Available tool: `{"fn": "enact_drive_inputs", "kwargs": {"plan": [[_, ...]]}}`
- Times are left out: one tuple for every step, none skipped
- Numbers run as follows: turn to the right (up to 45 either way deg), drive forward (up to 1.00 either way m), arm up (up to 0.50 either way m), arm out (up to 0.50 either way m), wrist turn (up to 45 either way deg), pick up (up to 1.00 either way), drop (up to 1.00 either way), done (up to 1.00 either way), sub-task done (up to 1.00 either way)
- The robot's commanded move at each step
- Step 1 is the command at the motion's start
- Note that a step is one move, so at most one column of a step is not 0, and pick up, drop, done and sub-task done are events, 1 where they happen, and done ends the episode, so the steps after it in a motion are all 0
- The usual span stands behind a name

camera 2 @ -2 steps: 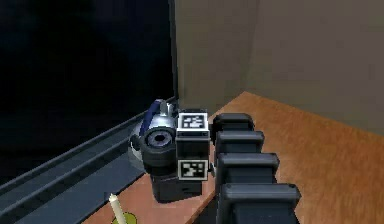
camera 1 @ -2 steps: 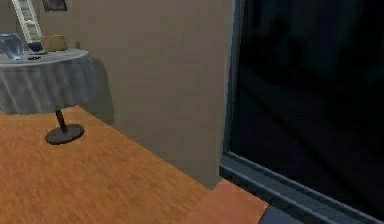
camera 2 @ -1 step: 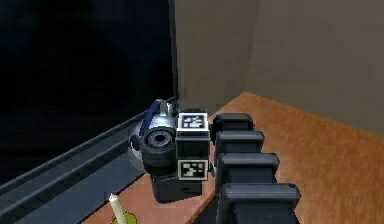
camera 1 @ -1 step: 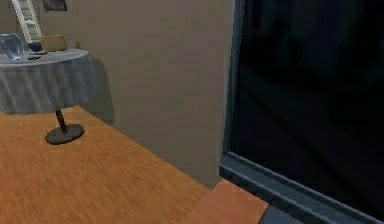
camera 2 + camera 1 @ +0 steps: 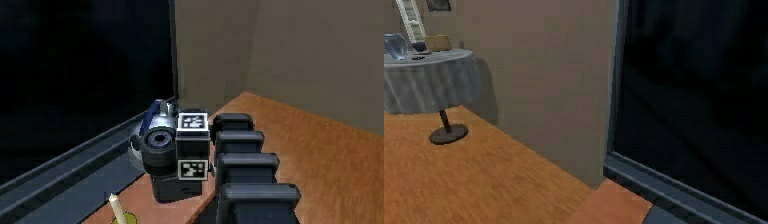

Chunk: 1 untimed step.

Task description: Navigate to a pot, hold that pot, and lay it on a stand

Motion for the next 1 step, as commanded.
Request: {"fn": "enact_drive_inputs", "kwargs": {"plan": [[0.0, 0.00, 0.00, 0.00, 0.0, 0.00, 1.00, 0.00, 0.00]]}}
